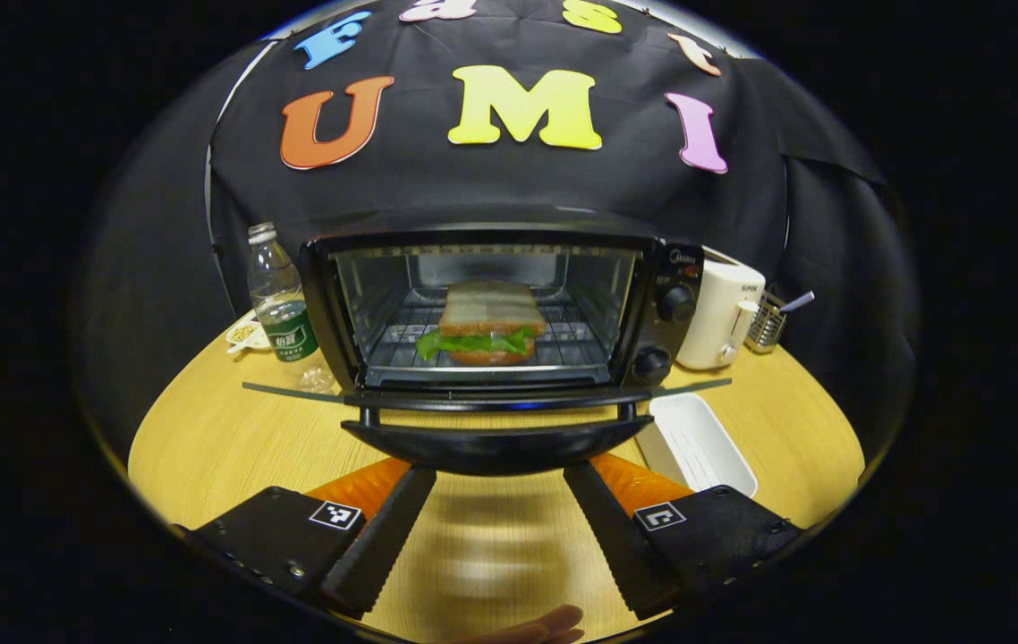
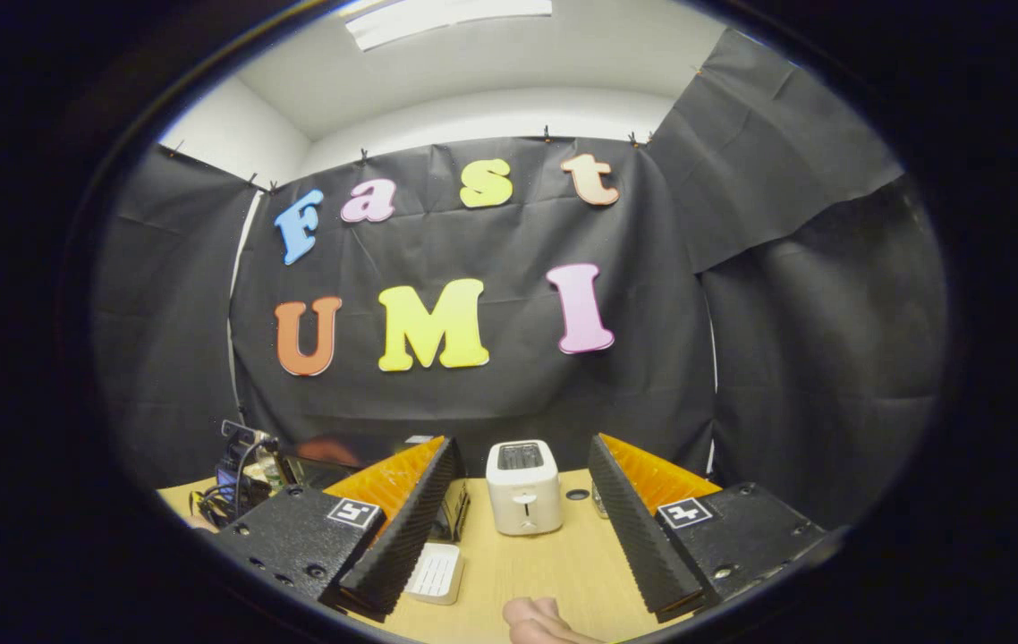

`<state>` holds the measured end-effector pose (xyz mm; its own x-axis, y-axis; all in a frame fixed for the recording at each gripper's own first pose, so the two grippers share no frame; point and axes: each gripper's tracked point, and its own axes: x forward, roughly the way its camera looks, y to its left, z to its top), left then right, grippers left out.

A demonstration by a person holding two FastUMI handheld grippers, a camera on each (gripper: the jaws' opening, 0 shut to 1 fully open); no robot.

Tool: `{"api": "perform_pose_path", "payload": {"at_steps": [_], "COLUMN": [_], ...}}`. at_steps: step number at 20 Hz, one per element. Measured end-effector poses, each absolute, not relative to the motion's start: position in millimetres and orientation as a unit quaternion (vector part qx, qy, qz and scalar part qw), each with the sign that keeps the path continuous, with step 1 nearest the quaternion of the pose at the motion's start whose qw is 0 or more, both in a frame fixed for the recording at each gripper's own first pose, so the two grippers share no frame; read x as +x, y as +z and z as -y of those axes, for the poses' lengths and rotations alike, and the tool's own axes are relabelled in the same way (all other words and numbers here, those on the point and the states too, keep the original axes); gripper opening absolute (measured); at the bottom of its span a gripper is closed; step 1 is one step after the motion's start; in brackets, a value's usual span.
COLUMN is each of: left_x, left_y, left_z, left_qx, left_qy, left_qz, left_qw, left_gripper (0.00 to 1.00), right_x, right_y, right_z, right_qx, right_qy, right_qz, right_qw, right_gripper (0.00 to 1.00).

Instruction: Open the electric oven with the left hand, put the food in, and close the electric oven.

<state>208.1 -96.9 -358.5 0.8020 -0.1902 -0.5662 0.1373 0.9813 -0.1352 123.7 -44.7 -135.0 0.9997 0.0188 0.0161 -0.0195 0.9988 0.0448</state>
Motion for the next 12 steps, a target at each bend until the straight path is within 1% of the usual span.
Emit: {"api": "perform_pose_path", "payload": {"at_steps": [4, 7, 8, 9, 12], "left_x": [241.7, 269.0, 270.4, 268.3, 249.2], "left_y": [-338.3, -319.4, -314.6, -309.6, -277.8], "left_z": [84.7, 70.2, 67.8, 63.4, 64.9], "left_qx": [-0.053, -0.05, -0.05, -0.048, -0.064], "left_qy": [-0.071, -0.045, -0.038, -0.029, -0.033], "left_qz": [-0.27, -0.233, -0.226, -0.223, -0.195], "left_qw": [0.959, 0.97, 0.972, 0.973, 0.978], "left_gripper": [0.96, 0.96, 0.82, 0.93, 0.93], "right_x": [111.1, 98.3, 91.8, 86.4, 66.5], "right_y": [-133.2, -127.5, -128.3, -127.0, -127.4], "right_z": [44.7, 41.9, 41.0, 40.2, 32.8], "right_qx": [0.021, 0.024, 0.024, 0.024, 0.024], "right_qy": [0.004, 0.003, 0.002, 0.001, 0.008], "right_qz": [0.007, 0.011, 0.013, 0.014, 0.016], "right_qw": [1.0, 1.0, 1.0, 1.0, 1.0], "right_gripper": [0.98, 0.98, 0.98, 0.98, 0.98]}}
